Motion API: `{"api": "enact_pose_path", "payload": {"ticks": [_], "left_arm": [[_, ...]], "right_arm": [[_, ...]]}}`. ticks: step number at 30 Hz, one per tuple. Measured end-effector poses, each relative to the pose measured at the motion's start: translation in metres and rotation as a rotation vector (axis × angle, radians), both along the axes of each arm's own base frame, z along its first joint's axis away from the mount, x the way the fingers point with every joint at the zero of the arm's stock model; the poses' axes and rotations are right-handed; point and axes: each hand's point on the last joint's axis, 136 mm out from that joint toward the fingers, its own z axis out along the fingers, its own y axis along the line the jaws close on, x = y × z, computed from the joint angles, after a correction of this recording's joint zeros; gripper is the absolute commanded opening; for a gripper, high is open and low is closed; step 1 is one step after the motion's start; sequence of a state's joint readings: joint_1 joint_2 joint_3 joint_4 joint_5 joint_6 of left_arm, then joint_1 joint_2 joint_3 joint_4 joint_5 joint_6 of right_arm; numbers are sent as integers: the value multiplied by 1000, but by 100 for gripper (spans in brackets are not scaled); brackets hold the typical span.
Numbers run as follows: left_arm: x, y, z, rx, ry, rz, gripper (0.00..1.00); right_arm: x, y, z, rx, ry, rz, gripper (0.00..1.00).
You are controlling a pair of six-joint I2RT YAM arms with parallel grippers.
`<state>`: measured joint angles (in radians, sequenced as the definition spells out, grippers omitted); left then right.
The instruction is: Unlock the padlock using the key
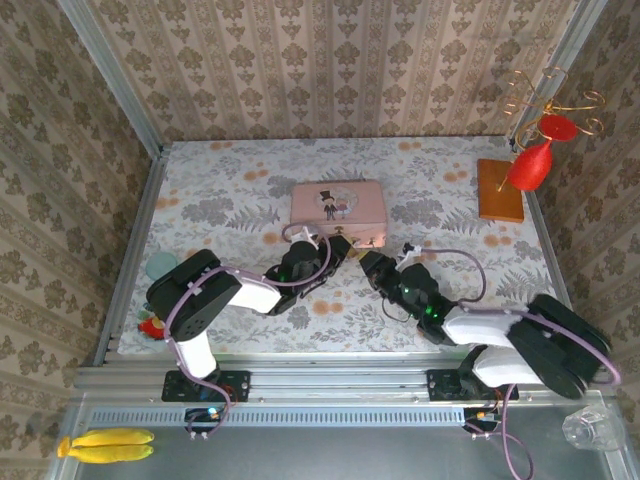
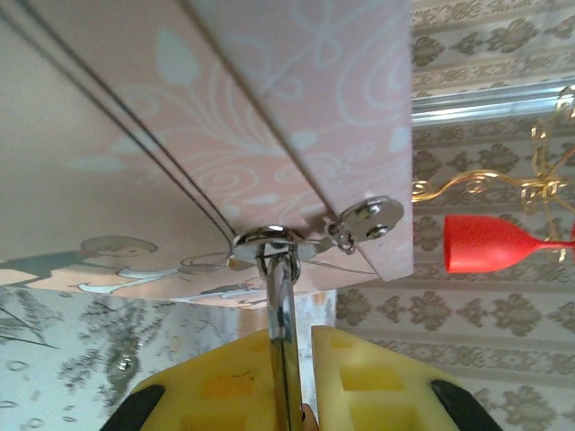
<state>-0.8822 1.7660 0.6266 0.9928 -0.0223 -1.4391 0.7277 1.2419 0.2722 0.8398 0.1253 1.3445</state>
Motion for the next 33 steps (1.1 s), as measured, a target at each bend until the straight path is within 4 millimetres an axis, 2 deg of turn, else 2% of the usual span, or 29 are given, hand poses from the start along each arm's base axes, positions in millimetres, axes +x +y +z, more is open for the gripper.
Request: {"api": "enact_pose_path", "payload": {"ticks": [2, 4, 6, 12, 15, 19, 22, 27, 30, 33], "left_arm": [[4, 6, -7, 40, -3, -5, 0], [10, 11, -14, 80, -2, -6, 0], [17, 14, -22, 115, -2, -10, 0], [37, 11, -45, 175, 2, -44, 0], [44, 15, -49, 185, -3, -60, 0], [45, 18, -50, 199, -15, -88, 0], [43, 19, -53, 220, -26, -117, 1], [37, 23, -56, 247, -39, -158, 8], [34, 26, -57, 257, -44, -177, 13], [32, 26, -58, 263, -51, -198, 17]], "right_arm": [[-2, -3, 12, -93, -31, 23, 40], [-4, -7, 23, -174, -69, 40, 40], [-6, -14, 25, -259, -91, 63, 40], [-10, -38, -26, -563, 7, 169, 42], [-8, -33, -38, -685, 43, 261, 42], [7, -22, -47, -797, 62, 356, 42], [18, -19, -62, -872, 100, 411, 42], [28, -17, -99, -979, 198, 508, 38], [32, -15, -111, -1021, 237, 547, 37], [35, -16, -113, -1051, 252, 565, 37]]}}
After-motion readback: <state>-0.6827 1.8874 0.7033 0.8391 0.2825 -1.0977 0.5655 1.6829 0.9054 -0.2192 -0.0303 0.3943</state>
